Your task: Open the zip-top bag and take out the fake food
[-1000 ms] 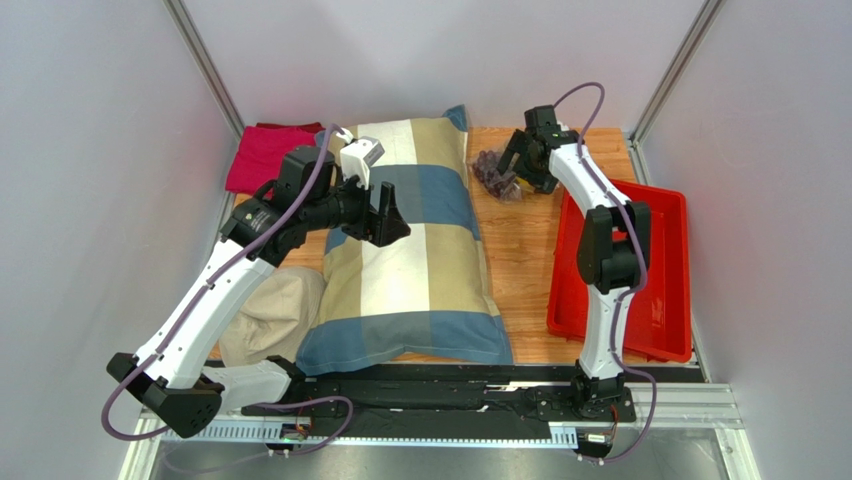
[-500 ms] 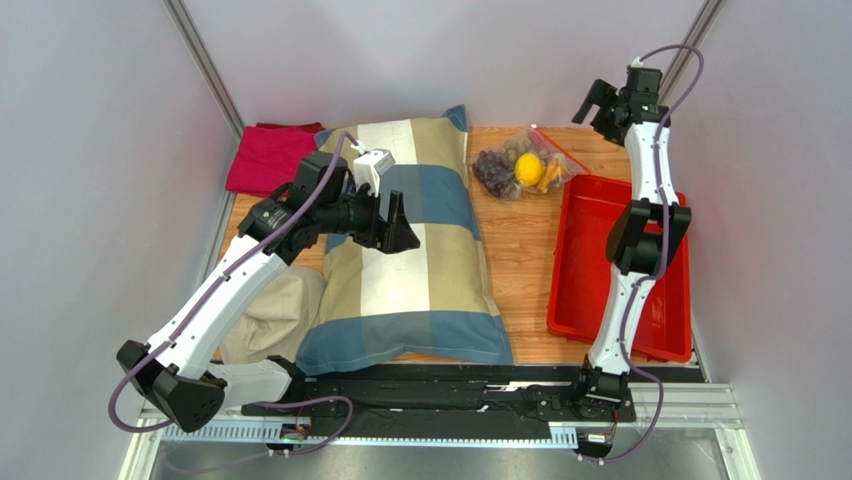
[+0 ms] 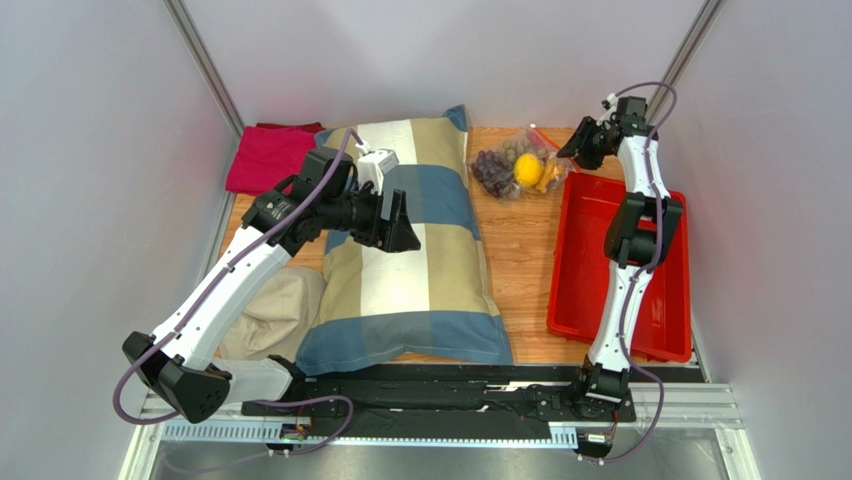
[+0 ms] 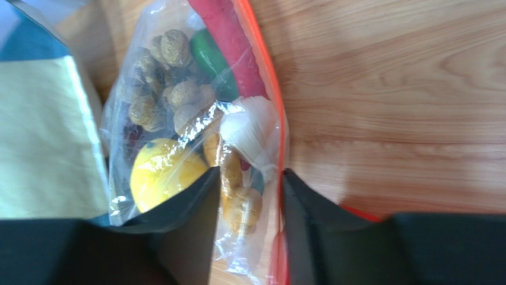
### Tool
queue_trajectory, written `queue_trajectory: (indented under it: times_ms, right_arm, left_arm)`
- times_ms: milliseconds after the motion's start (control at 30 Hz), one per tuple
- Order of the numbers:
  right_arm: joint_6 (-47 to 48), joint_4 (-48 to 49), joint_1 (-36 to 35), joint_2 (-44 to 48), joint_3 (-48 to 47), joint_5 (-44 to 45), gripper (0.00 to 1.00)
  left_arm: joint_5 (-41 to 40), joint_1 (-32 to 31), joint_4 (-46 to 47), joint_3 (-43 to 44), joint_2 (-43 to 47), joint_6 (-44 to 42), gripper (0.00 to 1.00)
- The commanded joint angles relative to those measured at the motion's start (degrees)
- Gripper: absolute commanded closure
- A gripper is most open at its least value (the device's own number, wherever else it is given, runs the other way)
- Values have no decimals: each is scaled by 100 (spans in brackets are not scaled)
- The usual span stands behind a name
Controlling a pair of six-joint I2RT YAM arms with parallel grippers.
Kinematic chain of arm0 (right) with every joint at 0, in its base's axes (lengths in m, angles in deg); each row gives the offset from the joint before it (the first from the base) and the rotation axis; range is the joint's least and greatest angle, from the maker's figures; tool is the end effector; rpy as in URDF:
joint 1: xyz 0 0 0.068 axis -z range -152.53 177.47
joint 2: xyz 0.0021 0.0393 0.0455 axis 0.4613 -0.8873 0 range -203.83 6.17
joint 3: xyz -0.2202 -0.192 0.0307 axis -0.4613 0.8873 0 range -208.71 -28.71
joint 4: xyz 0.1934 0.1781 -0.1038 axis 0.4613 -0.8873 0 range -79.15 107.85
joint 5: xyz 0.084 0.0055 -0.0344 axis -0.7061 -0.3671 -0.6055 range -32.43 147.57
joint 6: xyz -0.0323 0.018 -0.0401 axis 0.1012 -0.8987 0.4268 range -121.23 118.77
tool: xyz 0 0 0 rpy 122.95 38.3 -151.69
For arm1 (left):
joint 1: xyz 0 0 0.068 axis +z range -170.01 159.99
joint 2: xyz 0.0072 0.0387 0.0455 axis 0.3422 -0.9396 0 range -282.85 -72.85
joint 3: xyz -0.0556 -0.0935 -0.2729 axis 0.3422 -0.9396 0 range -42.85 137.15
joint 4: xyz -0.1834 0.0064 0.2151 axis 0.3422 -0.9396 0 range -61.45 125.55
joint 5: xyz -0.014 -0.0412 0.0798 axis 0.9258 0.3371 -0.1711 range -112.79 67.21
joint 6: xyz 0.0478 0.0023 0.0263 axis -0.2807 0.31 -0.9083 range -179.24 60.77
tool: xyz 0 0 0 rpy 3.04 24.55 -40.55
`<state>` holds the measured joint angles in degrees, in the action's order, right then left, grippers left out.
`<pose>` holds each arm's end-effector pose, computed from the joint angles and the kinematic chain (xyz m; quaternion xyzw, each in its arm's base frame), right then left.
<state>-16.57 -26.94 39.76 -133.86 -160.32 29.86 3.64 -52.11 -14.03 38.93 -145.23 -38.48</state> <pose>0.5665 -0.1059 0.2319 0.1466 0.9127 0.2353 0.3002 0.2194 -0.1570 0.4198 0.1831 0.8691 -0.3682 0.2749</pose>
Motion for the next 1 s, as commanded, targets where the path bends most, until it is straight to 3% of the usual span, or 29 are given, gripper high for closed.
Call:
queue_trajectory:
  times_ms: [0,100,133,167,200,300,367,500,700,833,967]
  right_arm:
    - [-329,471,-8,-16,-66,-701,64]
    - [-706,743,-8,36,-119,-1017,79]
    - [-847,805,-8,72,-128,-1087,92]
    - [-1005,858,-16,98,-128,-1210,98]
    - [-1259,876,-51,220,-102,-1281,100]
    - [-1437,605,-200,536,-5,-1185,100]
    - [-1569,359,-271,1046,345,-957,100]
    - [-1658,16,-429,1881,979,-545,100]
    - [-1639,-986,-596,2576,997,-17,100]
    - [-1841,-1312,-807,3077,1339,440,100]
    - [-2070,-1663,-1123,3376,1454,879,100]
  left_arm:
    - [-24,10,141,356,-109,113,16]
    - [28,11,500,497,-320,253,16]
    - [54,10,615,567,-382,341,16]
    - [89,2,738,593,-495,403,16]
    - [72,-7,966,629,-549,438,16]
    - [-286,-235,1301,830,-838,360,16]
    - [-972,-568,1451,1050,-1049,88,15]
    - [-1755,-1009,2677,1104,-1427,-265,12]
    - [-1844,-1123,4122,1647,-2753,-159,12]
    - [-1861,-1307,4167,2858,-3685,-421,11]
    - [-2063,-1510,4509,3213,-4274,-923,10]
